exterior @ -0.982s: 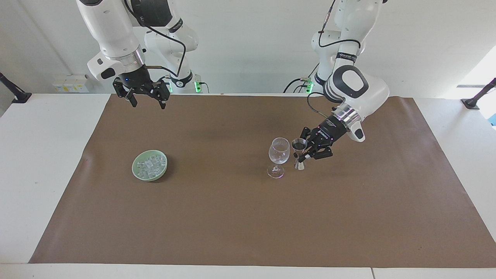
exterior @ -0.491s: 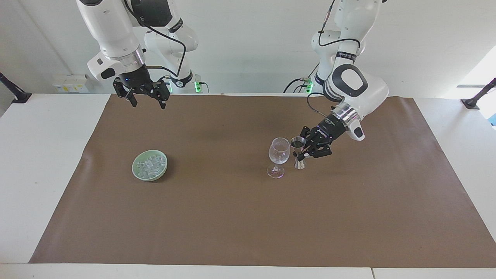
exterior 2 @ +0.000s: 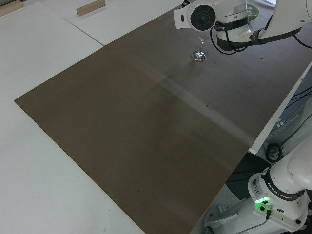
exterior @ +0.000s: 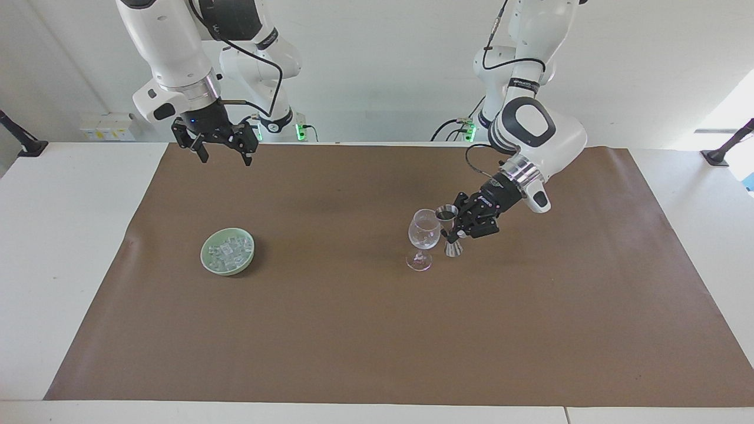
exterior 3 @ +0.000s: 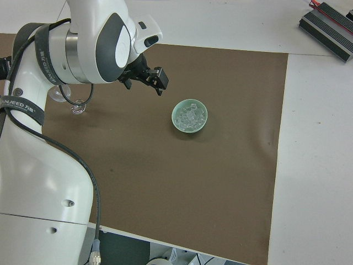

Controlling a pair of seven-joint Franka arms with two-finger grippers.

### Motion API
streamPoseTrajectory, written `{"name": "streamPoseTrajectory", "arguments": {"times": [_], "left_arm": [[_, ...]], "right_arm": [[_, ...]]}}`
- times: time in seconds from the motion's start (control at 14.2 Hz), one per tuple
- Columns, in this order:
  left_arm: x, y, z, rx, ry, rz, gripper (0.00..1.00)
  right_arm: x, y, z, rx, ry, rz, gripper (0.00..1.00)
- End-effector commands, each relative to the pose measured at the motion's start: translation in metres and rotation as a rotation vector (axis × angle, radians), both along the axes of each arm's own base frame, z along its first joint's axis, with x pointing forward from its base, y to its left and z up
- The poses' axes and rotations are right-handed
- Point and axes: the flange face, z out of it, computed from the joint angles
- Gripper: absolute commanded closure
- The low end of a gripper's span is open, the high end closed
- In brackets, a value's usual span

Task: Pour wine and add ice with both arms
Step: 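Tilt the jigger over the clear glass with the left gripper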

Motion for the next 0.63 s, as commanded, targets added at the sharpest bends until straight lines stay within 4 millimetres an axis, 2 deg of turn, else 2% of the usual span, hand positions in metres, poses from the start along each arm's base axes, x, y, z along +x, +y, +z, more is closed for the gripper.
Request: {"name": "streamPoseTrajectory", "arguments": {"times": [0.0,0.56], "left_arm": [[-0.0113,0.0002,0.0046,0.001,-0.032,-0.006,1.00],[-0.0141,-0.0042,0.0048,0.039,-0.109,-0.051,1.00]], "right_arm": [[-0.0042,-0.0038,0.0007,0.022,0.015,0.017,0.00],[-0.0042,-0.0038,0.0007,0.022,0.015,0.019,0.00]]}}
